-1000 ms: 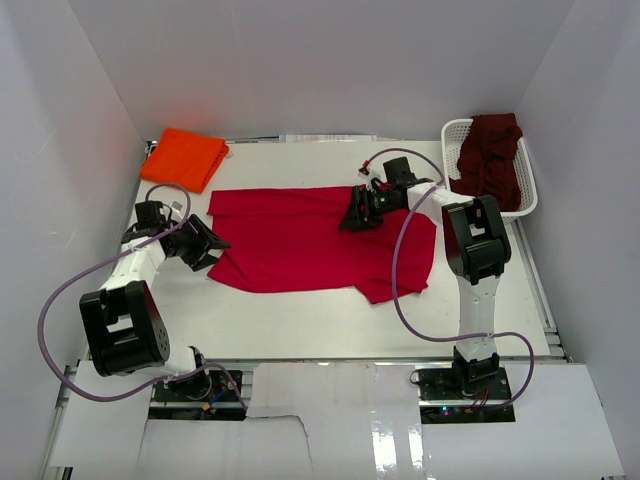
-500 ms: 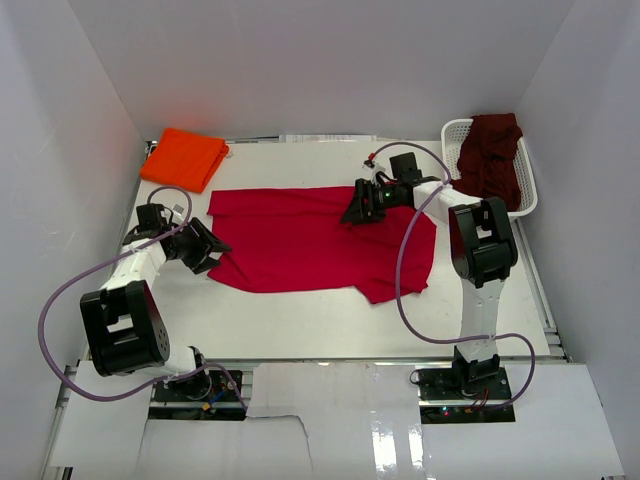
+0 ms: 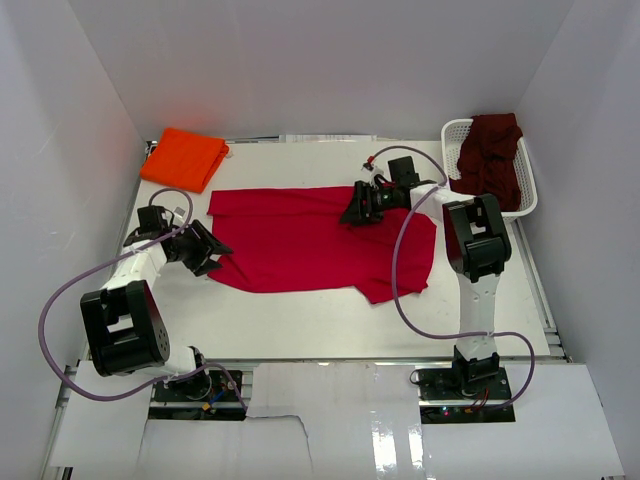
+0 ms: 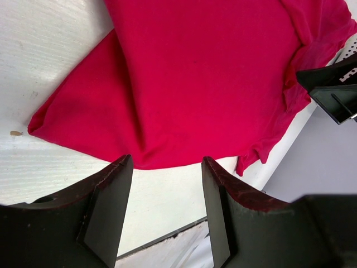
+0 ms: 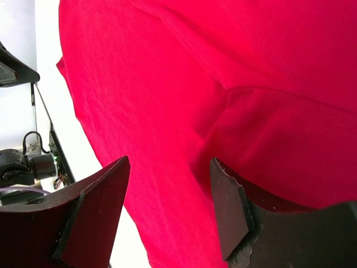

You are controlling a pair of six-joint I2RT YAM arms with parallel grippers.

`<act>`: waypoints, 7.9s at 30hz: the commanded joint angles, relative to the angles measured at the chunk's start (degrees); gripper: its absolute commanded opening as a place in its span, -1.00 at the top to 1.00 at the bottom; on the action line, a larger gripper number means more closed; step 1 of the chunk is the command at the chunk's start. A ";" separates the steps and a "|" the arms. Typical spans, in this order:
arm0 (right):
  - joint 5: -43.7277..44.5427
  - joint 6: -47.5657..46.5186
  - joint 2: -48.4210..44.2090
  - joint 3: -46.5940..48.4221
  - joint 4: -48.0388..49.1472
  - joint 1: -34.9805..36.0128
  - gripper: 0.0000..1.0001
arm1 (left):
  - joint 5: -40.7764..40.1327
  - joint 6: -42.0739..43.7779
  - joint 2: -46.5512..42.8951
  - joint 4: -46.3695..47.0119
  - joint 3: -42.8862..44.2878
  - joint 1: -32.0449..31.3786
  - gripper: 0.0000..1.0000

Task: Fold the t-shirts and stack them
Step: Fold the flattened tshirt in 1/3 of the way

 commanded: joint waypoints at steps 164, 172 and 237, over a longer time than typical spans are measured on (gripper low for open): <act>29.23 -3.77 9.91 18.50 -5.09 -4.18 -0.37 | -27.95 -4.96 10.89 2.61 17.64 -1.38 -0.12; 29.23 -4.12 10.18 18.58 -5.09 -4.27 -0.37 | -33.84 -7.14 19.86 3.40 23.61 -5.78 -0.15; 29.58 -5.62 11.41 18.06 -5.18 -4.53 -0.38 | -31.29 -17.26 34.19 0.60 39.96 -8.86 1.00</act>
